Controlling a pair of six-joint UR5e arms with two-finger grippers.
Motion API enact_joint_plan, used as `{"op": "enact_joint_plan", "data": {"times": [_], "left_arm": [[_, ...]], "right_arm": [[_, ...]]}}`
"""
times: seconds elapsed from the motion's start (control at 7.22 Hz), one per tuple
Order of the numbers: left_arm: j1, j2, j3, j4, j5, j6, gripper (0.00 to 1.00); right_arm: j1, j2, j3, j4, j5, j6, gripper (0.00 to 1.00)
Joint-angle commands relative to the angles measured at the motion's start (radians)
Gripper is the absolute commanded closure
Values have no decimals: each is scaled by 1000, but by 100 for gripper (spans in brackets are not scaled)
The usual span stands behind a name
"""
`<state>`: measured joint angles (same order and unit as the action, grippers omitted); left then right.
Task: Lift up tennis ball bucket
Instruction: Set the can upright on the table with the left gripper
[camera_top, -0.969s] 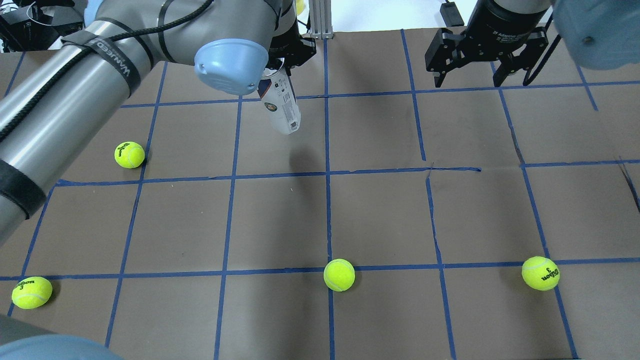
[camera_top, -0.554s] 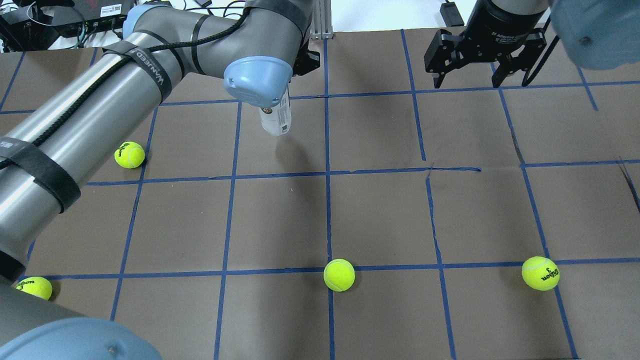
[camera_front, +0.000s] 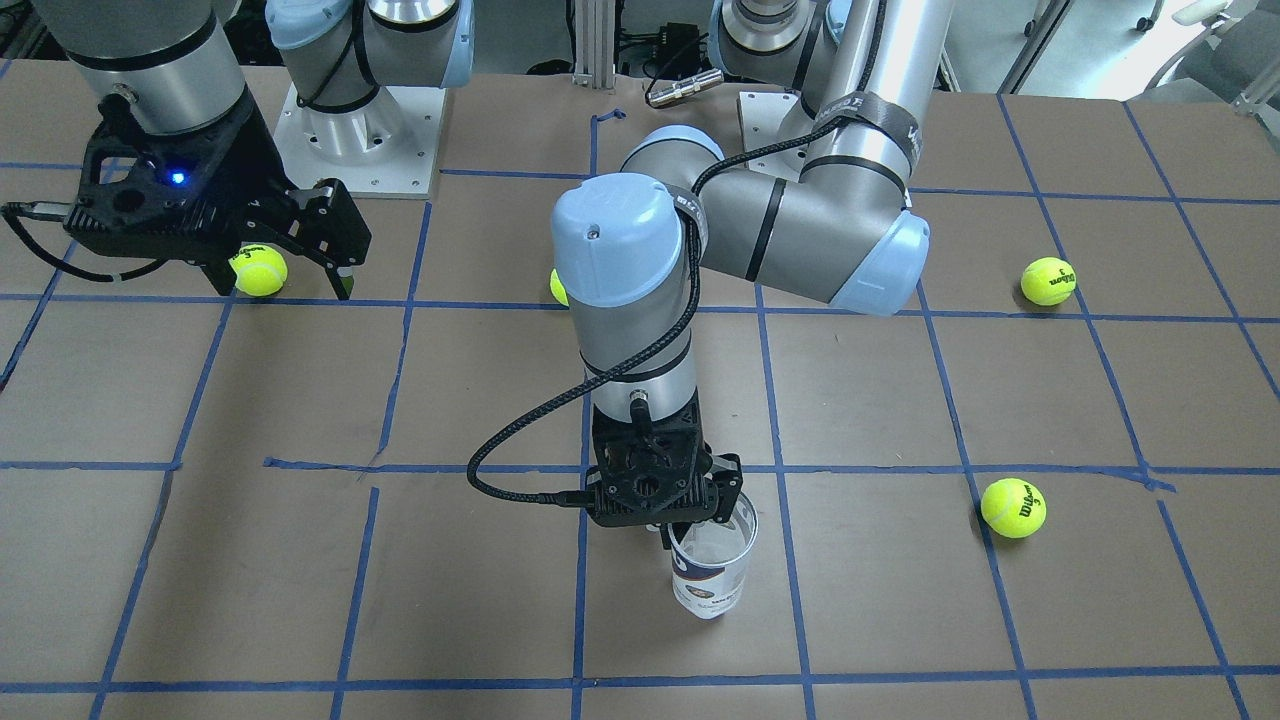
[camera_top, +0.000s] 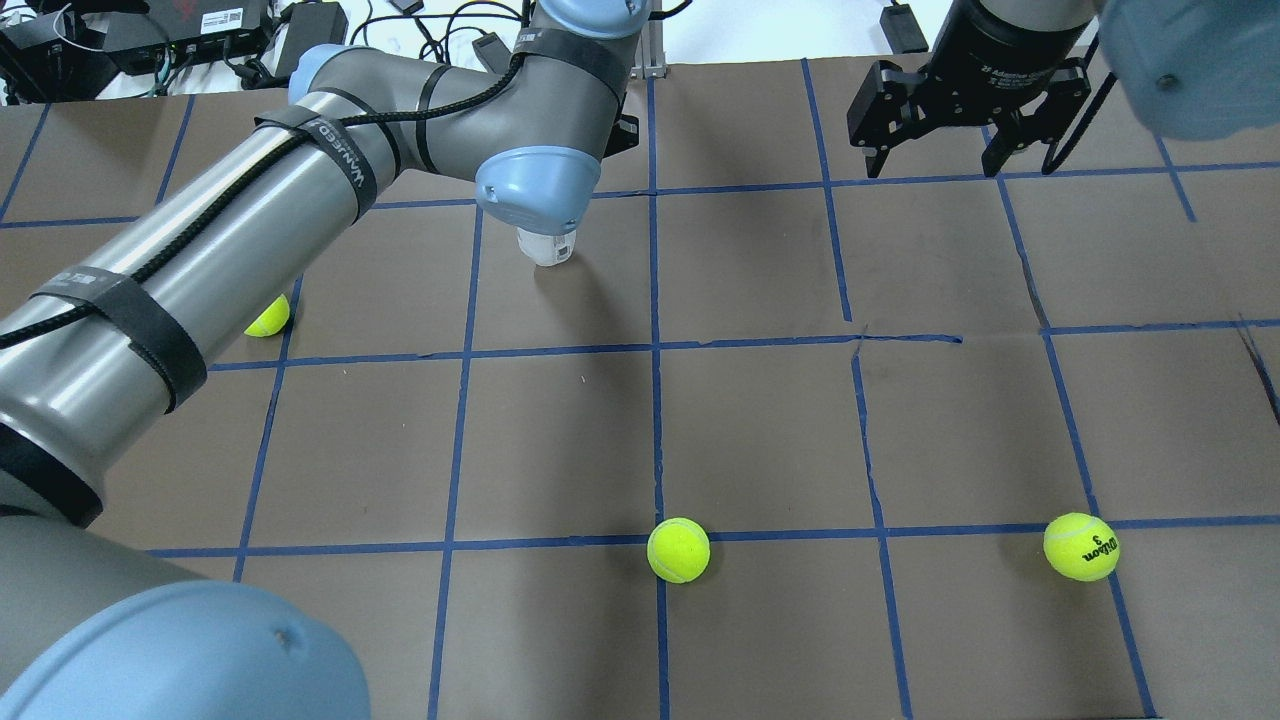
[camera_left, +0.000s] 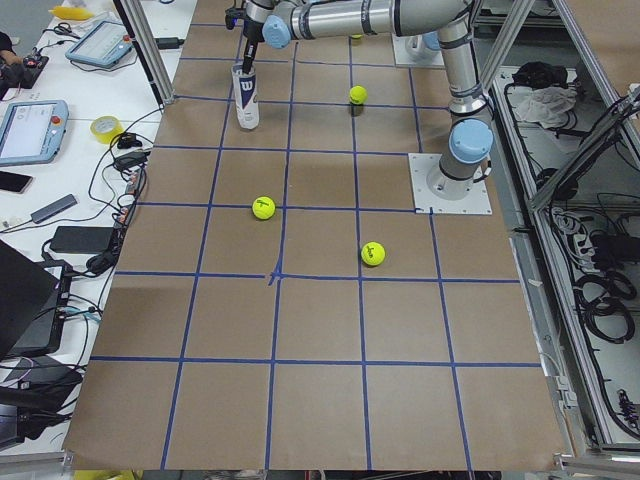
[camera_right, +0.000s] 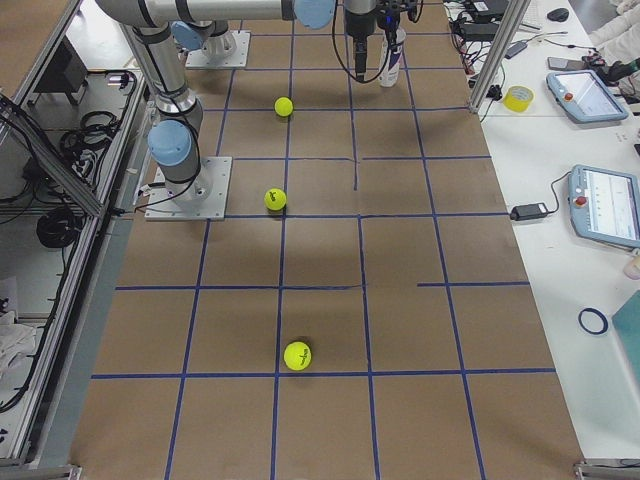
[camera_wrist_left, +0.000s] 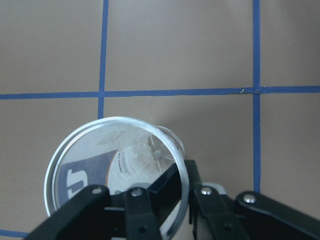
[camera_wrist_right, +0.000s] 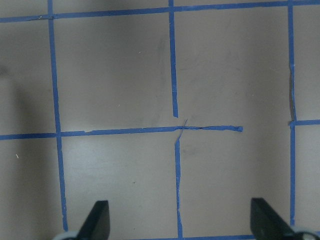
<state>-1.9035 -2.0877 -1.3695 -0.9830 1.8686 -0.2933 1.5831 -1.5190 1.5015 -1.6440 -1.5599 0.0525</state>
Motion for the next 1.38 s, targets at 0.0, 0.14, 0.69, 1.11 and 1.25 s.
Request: {"op": "enact_joint_plan", "data": {"times": [0.0,0.14,0.69,1.11,1.25], "left_arm": [[6,0,-3,1,-56,5,94],[9,0,-5,1,-60,9,23],[18,21,-8,-2,-55,29,0],[34,122,9,-113,-60,28,0],[32,171,15,-184,-72,28,0]], "right_arm": [[0,2,0,1,1,1,0],[0,0,5,1,1,4,0],[0,-9,6,1,-2,6,0],[0,-4,6,1,-3,6,0],[0,-1,6,1,-3,4,0]]}}
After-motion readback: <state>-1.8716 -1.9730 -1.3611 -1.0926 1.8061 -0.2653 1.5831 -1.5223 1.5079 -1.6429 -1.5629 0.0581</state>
